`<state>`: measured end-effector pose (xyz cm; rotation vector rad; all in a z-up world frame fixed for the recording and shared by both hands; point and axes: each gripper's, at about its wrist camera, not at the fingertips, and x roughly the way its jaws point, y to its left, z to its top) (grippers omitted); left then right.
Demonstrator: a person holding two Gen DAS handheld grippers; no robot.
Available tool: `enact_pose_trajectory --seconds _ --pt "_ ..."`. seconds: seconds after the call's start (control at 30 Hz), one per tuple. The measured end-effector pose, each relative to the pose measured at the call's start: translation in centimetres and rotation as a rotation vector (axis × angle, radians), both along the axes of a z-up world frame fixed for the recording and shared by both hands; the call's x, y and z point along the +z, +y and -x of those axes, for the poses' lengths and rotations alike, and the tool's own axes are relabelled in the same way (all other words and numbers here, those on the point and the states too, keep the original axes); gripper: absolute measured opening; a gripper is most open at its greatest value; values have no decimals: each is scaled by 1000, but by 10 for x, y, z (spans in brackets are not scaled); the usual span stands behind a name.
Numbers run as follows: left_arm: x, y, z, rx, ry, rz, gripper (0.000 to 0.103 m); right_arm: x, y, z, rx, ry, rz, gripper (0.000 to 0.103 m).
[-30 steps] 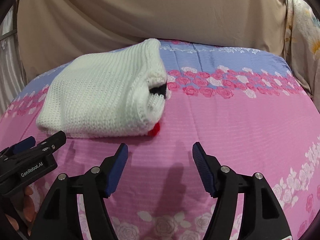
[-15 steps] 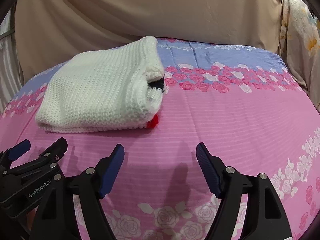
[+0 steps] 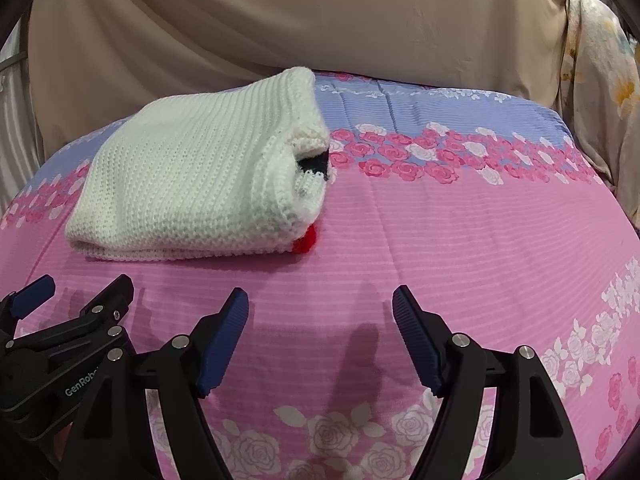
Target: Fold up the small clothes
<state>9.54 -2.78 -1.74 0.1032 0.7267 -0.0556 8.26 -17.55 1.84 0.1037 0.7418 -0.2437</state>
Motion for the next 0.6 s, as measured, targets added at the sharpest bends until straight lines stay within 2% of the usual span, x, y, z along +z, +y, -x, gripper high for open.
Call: enact_pose_trajectory --seconds 0.6 --pt "0 -1 0 31 -9 -28 95 1 11 1 -33 10 79 72"
